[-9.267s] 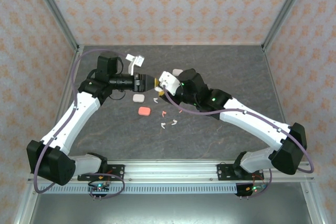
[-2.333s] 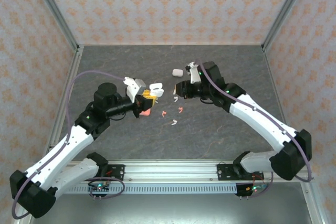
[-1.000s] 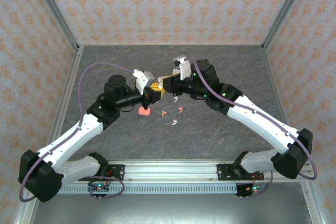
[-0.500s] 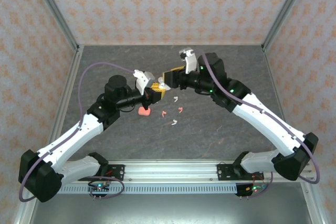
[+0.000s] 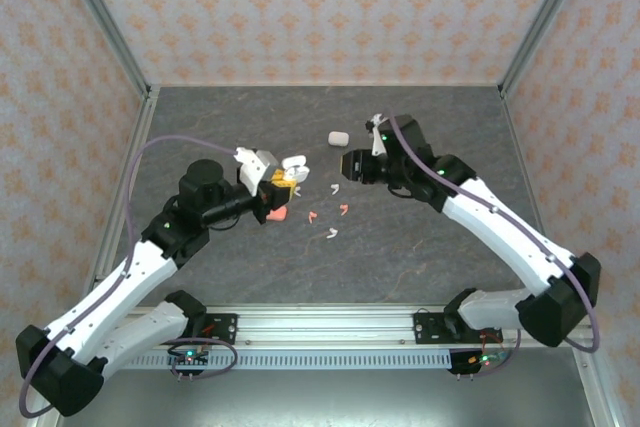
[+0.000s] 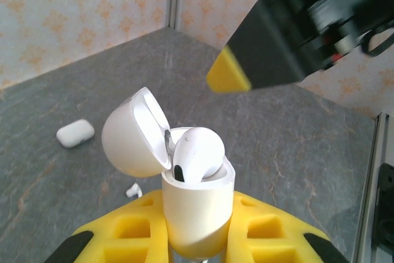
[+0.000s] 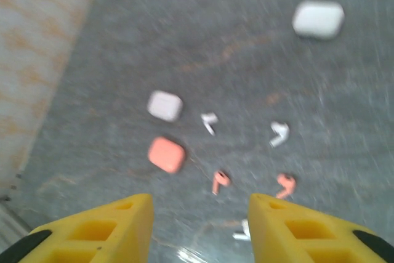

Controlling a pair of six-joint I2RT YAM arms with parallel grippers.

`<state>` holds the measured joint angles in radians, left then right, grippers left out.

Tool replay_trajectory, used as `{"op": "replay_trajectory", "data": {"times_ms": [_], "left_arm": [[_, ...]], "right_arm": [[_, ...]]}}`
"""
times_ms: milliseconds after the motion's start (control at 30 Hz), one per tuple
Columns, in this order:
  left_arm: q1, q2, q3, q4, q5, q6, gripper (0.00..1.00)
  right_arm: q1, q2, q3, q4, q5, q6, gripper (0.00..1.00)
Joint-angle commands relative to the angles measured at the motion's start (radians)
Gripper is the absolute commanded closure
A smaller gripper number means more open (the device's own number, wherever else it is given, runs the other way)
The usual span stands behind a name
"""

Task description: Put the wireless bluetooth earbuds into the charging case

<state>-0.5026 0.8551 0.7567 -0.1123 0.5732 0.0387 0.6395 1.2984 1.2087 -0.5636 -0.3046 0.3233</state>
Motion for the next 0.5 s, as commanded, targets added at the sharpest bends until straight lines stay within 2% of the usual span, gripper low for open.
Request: {"op": "replay_trajectory", "data": {"times_ms": [0,233,467], "left_arm": [[-0.006,-0.056,-0.035,-0.051,-0.027,-0.006,1.00],[-0.007,-0.092,-0.048,-0.065,-0.045,-0.016,1.00],[-0.005,-0.084,-0.040,-0.070,-0.042,-0.006,1.00]], "right_arm": [[0.026,0.088,-0.069,-0.055,0.029,0.062,0.56],[0.081,0.275,-0.129,0.031,0.022,0.097,0.57],[0.109,0.390,-0.123,0.061,-0.015,0.108,0.58]]}}
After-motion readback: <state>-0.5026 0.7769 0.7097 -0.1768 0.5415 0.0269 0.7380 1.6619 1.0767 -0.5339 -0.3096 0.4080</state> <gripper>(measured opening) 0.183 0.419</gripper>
